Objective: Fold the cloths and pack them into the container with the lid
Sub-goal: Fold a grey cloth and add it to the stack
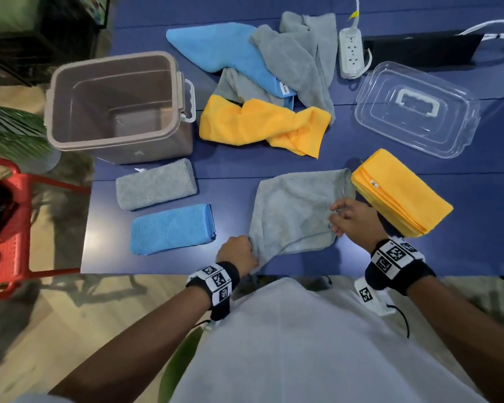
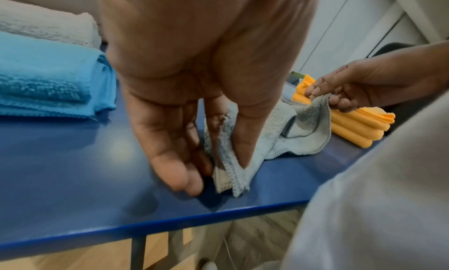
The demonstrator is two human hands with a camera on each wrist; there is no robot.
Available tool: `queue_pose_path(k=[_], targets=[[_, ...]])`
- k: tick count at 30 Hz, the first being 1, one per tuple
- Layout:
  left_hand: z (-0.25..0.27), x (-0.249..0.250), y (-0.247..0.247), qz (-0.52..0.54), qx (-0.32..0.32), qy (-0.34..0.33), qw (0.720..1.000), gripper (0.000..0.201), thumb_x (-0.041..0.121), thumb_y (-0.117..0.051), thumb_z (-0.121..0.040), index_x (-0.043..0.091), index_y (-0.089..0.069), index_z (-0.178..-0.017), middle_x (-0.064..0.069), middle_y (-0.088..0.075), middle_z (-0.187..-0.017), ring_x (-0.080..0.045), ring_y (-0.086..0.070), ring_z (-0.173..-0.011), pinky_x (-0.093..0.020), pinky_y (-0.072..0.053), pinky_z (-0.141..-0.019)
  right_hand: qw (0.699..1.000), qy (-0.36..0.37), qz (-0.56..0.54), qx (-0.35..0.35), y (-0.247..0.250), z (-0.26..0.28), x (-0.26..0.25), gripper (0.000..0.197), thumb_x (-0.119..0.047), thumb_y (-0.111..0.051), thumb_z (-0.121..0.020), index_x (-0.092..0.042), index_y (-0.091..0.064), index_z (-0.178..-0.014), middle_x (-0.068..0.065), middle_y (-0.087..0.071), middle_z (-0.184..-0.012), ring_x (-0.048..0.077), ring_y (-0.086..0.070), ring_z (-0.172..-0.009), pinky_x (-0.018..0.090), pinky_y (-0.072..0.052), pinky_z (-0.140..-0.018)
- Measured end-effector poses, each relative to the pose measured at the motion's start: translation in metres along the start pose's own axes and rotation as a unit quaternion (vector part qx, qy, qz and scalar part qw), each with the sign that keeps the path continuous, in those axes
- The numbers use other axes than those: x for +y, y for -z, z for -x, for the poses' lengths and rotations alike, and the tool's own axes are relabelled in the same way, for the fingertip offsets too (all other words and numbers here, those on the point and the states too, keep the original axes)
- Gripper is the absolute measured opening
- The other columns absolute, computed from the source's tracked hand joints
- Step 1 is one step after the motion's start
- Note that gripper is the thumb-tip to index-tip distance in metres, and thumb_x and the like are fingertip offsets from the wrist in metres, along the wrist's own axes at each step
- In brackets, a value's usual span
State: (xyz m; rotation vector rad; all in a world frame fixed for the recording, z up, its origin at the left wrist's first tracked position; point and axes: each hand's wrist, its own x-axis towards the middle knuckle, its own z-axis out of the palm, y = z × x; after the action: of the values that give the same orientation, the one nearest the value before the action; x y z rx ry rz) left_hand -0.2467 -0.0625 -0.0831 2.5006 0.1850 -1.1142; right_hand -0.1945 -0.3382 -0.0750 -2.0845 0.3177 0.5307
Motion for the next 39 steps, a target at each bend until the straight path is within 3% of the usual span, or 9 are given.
queue_pose_path(k=[7,11,15,20,26,31,34,37,39], targets=[[0.001,-0.010,0.015,0.126,0.031,0.025,0.991,0.036,0.013,-0.070,-0.072,0.014,-0.040,-0.051,0.002,-0.041,-0.053,-0.015,-0.045,-0.053,-0.023,-0.029,-0.044,0.999,0.003,0.014,-0.030,0.009,0.003,0.000,0.009,-0.003,-0.060,-0.086,-0.010,-0.060,-0.092,0.018,-0.067,-0.064,0.018,-0.063,-0.052,0.029,-0.052,-0.059],[-0.001,-0.033,0.058,0.186,0.068,0.018,0.980,0.034,0.011,-0.075,-0.066,0.015,-0.043,-0.055,-0.001,-0.044,-0.053,-0.019,-0.047,-0.054,-0.026,-0.038,-0.053,0.993,0.076,0.079,0.033,0.035,0.002,-0.016,0.009,-0.005,-0.059,-0.085,-0.008,-0.065,-0.091,0.019,-0.063,-0.060,0.010,-0.061,-0.052,0.018,-0.048,-0.058],[0.009,-0.051,0.111,0.410,0.111,-0.006,0.905,0.032,-0.005,-0.076,-0.072,0.011,-0.048,-0.072,-0.006,-0.049,-0.061,-0.018,-0.054,-0.054,-0.025,-0.052,-0.049,0.980,0.124,0.076,0.133,0.077,-0.020,-0.034,0.009,-0.023,-0.059,-0.081,-0.020,-0.066,-0.077,0.004,-0.062,-0.049,0.014,-0.058,-0.051,0.026,-0.043,-0.061],[0.022,-0.043,0.165,0.544,0.175,-0.061,0.818,0.035,-0.021,-0.046,-0.087,0.012,-0.058,-0.088,-0.006,-0.056,-0.074,-0.011,-0.058,-0.053,-0.020,-0.049,-0.047,0.975,0.167,-0.112,0.093,0.106,-0.031,-0.074,0.014,0.001,-0.054,-0.091,-0.005,-0.067,-0.090,-0.004,-0.062,-0.049,0.004,-0.052,-0.042,0.014,-0.042,-0.045],[0.031,-0.024,0.208,0.517,0.274,-0.136,0.800,0.023,-0.009,-0.050,-0.092,0.006,-0.067,-0.088,0.009,-0.072,-0.072,0.000,-0.058,-0.058,-0.012,-0.044,-0.052,0.947,0.238,-0.195,0.088,0.123,-0.039,-0.113,0.017,-0.005,-0.060,-0.091,-0.002,-0.067,-0.106,-0.005,-0.070,-0.061,0.006,-0.064,-0.054,0.016,-0.052,-0.058],[0.041,-0.016,0.232,0.307,0.340,-0.177,0.871,0.021,0.010,-0.080,-0.076,0.008,-0.072,-0.095,0.018,-0.070,-0.069,0.010,-0.060,-0.066,-0.005,-0.045,-0.068,0.954,0.231,-0.163,0.095,0.117,-0.050,-0.129,0.031,-0.017,-0.070,-0.085,0.005,-0.068,-0.107,-0.004,-0.072,-0.065,0.008,-0.068,-0.062,0.020,-0.057,-0.069],[0.043,-0.020,0.243,0.082,0.371,-0.183,0.907,0.039,0.038,-0.084,-0.057,0.014,-0.076,-0.086,0.005,-0.072,-0.080,-0.004,-0.064,-0.077,-0.021,-0.050,-0.081,0.960,0.244,-0.086,0.106,0.120,-0.050,-0.140,0.030,-0.016,-0.083,-0.072,-0.013,-0.072,-0.099,0.003,-0.070,-0.075,0.006,-0.065,-0.067,0.020,-0.054,-0.071],[0.042,-0.025,0.254,0.082,0.405,-0.209,0.886,0.016,0.025,-0.076,-0.079,0.011,-0.076,-0.087,-0.003,-0.070,-0.068,-0.019,-0.066,-0.067,-0.034,-0.056,-0.076,0.948,0.254,0.007,0.190,0.130,-0.054,-0.148,0.025,-0.025,-0.086,-0.066,-0.029,-0.072,-0.087,0.011,-0.072,-0.078,0.022,-0.069,-0.073,0.039,-0.056,-0.081],[0.039,-0.029,0.256,0.104,0.429,-0.228,0.868,0.010,0.023,-0.066,-0.089,0.016,-0.072,-0.091,0.002,-0.065,-0.064,-0.022,-0.063,-0.064,-0.037,-0.056,-0.072,0.930,0.270,0.056,0.241,0.134,-0.053,-0.151,0.020,-0.030,-0.080,-0.072,-0.026,-0.073,-0.091,0.008,-0.072,-0.077,0.014,-0.066,-0.068,0.036,-0.054,-0.084]])
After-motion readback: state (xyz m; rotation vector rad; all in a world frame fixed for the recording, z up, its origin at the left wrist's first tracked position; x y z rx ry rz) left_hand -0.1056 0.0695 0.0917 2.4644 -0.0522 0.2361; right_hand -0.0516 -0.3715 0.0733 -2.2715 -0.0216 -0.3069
